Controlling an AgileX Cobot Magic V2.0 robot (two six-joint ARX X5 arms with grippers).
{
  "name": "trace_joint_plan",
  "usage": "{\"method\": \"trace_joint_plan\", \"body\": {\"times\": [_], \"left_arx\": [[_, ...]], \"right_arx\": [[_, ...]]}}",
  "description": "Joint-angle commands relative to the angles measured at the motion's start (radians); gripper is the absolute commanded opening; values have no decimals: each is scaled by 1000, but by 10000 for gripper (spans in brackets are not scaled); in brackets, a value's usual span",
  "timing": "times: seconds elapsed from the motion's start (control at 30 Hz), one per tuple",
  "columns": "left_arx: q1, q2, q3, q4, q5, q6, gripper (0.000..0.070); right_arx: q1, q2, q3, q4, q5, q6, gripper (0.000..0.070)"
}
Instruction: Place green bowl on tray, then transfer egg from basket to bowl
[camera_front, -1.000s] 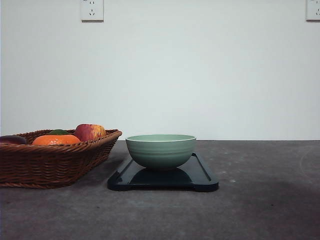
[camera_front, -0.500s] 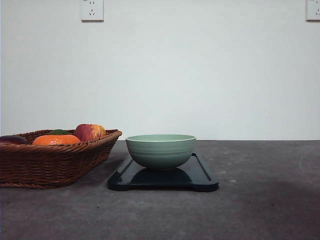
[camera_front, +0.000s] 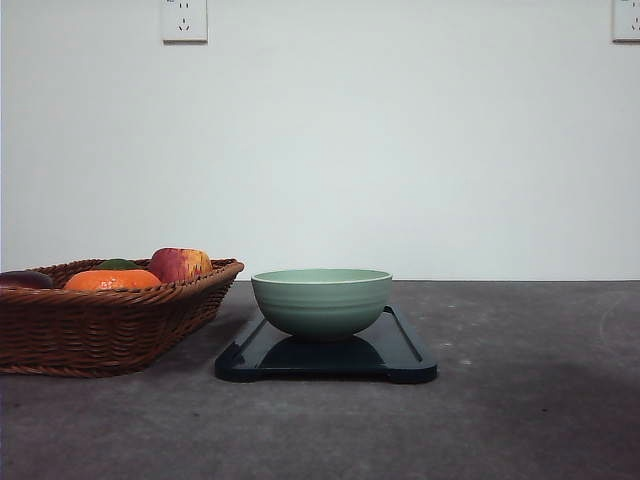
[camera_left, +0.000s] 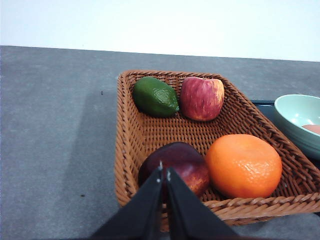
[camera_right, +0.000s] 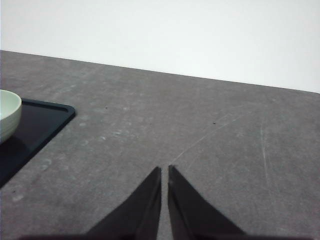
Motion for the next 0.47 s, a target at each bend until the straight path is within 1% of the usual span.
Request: {"method": "trace_joint_plan", "body": {"times": [0.0,0.43], "left_arx": [[0,-1,-19,11,0,7,0],[0,-1,-19,11,0,7,0]], "right_arx": [[0,0,-5,11,0,14,18],[0,0,-5,11,0,14,18]]}}
